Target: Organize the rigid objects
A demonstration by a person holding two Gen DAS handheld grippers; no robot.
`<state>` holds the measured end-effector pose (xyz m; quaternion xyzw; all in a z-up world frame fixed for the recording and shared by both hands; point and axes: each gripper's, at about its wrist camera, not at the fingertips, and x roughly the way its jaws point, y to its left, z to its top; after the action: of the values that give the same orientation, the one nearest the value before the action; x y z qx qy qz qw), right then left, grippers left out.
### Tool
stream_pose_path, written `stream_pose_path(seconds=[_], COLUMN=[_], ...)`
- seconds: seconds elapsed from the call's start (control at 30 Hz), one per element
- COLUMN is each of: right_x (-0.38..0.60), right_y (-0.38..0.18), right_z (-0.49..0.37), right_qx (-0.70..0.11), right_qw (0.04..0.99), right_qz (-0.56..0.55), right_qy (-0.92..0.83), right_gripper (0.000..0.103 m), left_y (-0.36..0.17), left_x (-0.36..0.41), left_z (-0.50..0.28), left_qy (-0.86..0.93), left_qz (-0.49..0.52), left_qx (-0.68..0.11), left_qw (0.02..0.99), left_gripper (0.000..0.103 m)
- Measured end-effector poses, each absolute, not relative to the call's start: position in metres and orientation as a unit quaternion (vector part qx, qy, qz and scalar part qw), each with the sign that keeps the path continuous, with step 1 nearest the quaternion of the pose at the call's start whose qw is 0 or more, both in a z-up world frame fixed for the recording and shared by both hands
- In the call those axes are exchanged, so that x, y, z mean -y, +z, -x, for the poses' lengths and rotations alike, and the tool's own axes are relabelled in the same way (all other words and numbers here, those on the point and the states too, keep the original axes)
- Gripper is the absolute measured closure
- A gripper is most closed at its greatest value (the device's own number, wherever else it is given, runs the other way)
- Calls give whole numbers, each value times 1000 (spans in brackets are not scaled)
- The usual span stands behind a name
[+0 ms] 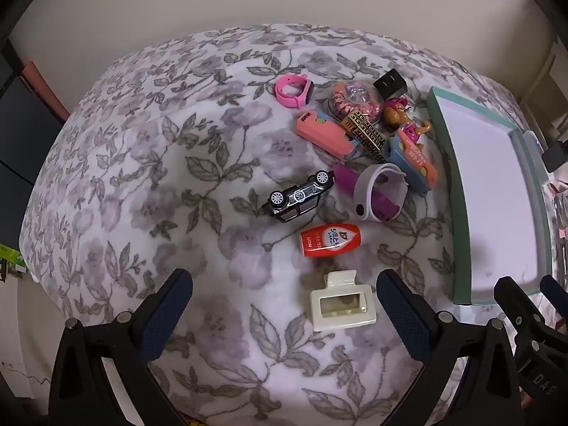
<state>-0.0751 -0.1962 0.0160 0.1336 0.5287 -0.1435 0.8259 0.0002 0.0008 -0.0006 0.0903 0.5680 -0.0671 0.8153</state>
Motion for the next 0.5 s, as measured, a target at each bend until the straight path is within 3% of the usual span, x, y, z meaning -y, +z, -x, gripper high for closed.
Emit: stream_pose_path(seconds=[0.5], right_x=[193], right_y=[15], right_z=[74], right_qx=[-520], right_qw=[832], right_qz=[-133], right_qy=[-141], right_gripper=[0], left_y=[-1], left_x=[-1], left_z=[0], left_qy=[-50], left_qz=[-98], left_qx=[-566], left_qw=[817], left_gripper=[0])
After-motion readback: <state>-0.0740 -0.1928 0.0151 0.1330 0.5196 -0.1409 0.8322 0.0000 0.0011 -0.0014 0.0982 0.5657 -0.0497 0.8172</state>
